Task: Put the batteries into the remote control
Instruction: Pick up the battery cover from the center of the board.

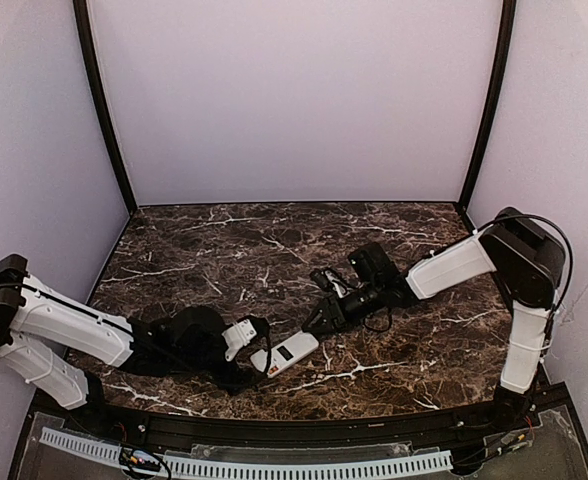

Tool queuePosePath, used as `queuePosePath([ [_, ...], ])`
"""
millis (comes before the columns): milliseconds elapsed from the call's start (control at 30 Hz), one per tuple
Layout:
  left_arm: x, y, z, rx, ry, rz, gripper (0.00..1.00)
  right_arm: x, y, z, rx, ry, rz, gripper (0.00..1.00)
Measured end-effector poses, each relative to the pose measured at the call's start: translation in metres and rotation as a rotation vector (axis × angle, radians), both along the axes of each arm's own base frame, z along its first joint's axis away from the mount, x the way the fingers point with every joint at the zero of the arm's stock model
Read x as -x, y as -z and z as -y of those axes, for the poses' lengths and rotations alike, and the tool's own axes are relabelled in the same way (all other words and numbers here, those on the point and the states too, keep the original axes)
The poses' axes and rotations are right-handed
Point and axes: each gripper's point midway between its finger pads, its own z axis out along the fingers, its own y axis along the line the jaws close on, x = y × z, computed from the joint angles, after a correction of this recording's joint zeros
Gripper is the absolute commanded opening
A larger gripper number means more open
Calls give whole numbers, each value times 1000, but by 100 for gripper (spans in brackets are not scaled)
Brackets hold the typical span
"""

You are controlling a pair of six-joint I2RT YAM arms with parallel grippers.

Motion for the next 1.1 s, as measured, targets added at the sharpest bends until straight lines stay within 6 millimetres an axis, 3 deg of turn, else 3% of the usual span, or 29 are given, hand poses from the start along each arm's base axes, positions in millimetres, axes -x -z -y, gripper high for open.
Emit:
queuePosePath([
  [233,8,12,-13,6,5,6,86,-7,3,-2,9,-9,15,47],
  [667,7,5,-5,50,41,56,79,6,13,-4,47,-47,7,39],
  [1100,15,22,-1,9,77,58,75,7,15,-8,94,-41,55,38],
])
